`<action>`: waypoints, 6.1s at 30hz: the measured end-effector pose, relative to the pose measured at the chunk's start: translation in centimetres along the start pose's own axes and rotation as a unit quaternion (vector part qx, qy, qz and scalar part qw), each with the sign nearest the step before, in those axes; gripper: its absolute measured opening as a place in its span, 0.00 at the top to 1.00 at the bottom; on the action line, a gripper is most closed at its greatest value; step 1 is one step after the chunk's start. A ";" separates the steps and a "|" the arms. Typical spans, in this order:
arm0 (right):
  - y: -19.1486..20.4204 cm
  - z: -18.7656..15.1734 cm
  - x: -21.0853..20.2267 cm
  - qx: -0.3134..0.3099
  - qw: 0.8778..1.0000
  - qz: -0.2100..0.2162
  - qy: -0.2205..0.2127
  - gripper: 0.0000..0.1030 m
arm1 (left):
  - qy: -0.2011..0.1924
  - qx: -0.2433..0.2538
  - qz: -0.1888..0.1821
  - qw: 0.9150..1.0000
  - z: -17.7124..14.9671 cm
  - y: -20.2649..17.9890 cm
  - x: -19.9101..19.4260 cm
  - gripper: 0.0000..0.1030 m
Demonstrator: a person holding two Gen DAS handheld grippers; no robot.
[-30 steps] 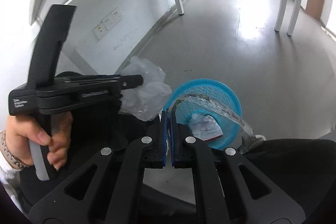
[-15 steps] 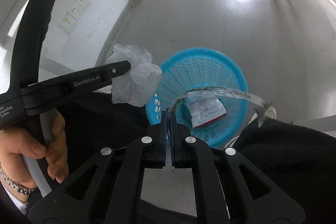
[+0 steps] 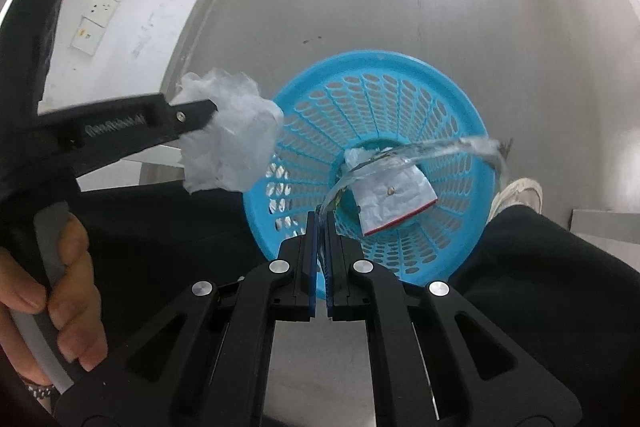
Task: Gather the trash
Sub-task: 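Open both tools over the basket to release the items, then lift both open tools away from the basket up to the table, then move both open tools toward the remaining trash on the table, then grasp the white plastic bag with the right tool while the left tool grasps clear plastic wrapper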
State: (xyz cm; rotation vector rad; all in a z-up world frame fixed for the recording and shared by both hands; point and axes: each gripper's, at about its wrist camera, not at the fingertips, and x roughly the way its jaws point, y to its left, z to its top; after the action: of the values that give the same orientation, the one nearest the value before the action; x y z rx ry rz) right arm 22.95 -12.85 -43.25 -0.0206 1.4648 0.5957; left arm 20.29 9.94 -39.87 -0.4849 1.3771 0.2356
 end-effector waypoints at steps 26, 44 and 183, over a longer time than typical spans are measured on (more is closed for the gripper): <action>-1.8 -0.1 1.3 0.034 0.999 -0.011 0.019 0.65 | 0.037 0.000 -0.031 0.999 0.7 -0.7 2.2 0.42; -0.7 -2.7 -5.8 0.025 0.998 -0.015 -0.050 0.56 | -0.014 0.060 -0.050 0.997 -3.0 -1.4 -3.8 0.39; 8.6 14.5 -47.4 -0.194 0.920 -0.120 -0.317 0.68 | -0.393 0.057 -0.112 0.911 7.3 -0.6 -44.9 0.94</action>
State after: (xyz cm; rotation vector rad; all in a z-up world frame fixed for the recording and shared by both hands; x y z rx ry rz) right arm 33.46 -17.44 5.74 -0.2890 0.6858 0.6089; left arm 18.48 18.07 4.87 -0.3811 0.5353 0.1338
